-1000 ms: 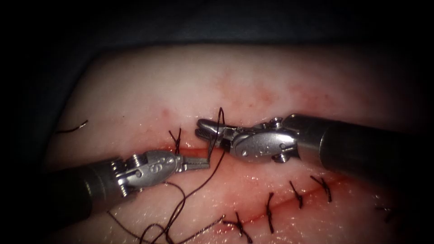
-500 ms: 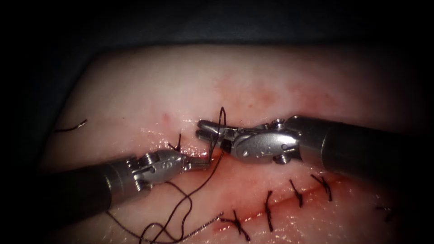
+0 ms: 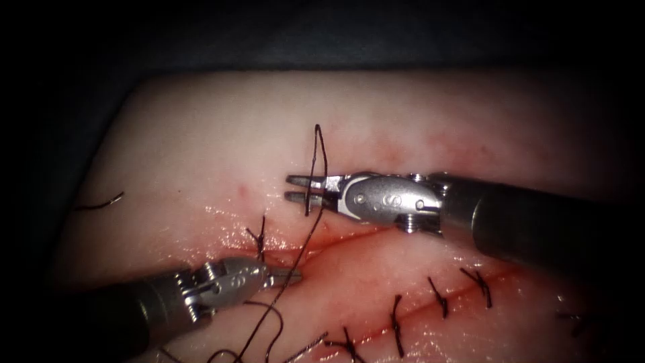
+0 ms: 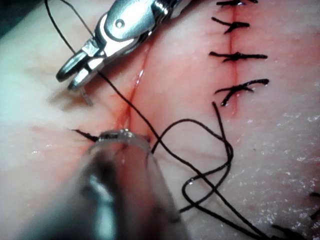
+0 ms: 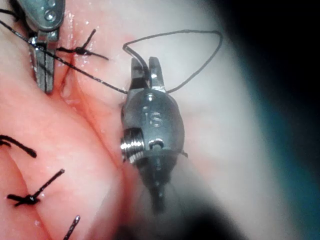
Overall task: Wound Closure
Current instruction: Throw the needle through the skin above the cut with the right gripper.
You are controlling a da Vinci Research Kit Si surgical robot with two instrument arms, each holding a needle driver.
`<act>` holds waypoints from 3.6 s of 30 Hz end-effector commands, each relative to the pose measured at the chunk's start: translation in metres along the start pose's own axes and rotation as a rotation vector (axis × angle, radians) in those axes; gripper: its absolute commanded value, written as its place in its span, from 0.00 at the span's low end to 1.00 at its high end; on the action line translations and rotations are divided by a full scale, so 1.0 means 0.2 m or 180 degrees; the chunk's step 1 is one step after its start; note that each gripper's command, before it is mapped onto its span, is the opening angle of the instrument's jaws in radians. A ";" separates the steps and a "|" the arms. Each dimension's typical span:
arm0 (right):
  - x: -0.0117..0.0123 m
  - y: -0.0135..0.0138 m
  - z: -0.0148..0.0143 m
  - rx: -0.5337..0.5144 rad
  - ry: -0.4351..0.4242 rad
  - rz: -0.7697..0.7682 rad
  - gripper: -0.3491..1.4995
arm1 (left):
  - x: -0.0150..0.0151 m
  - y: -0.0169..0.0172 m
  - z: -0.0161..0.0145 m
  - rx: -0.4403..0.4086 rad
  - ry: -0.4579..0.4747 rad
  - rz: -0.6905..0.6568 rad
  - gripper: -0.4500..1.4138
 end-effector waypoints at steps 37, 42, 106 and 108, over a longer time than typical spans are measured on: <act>0.011 0.004 0.007 -0.0164 -0.0169 0.2867 0.00 | -0.001 -0.005 0.008 -0.0023 0.0027 0.0024 0.04; 0.013 0.000 0.007 -0.0126 -0.0170 0.3057 0.00 | -0.001 -0.006 0.008 -0.0029 0.0027 0.0020 0.04; 0.006 -0.066 0.010 0.0565 -0.0527 0.3615 0.00 | -0.004 -0.010 0.003 -0.0008 0.0009 0.0136 0.02; 0.008 -0.060 0.009 0.0581 -0.0425 0.3720 0.00 | -0.004 -0.009 0.003 -0.0003 0.0009 0.0137 0.02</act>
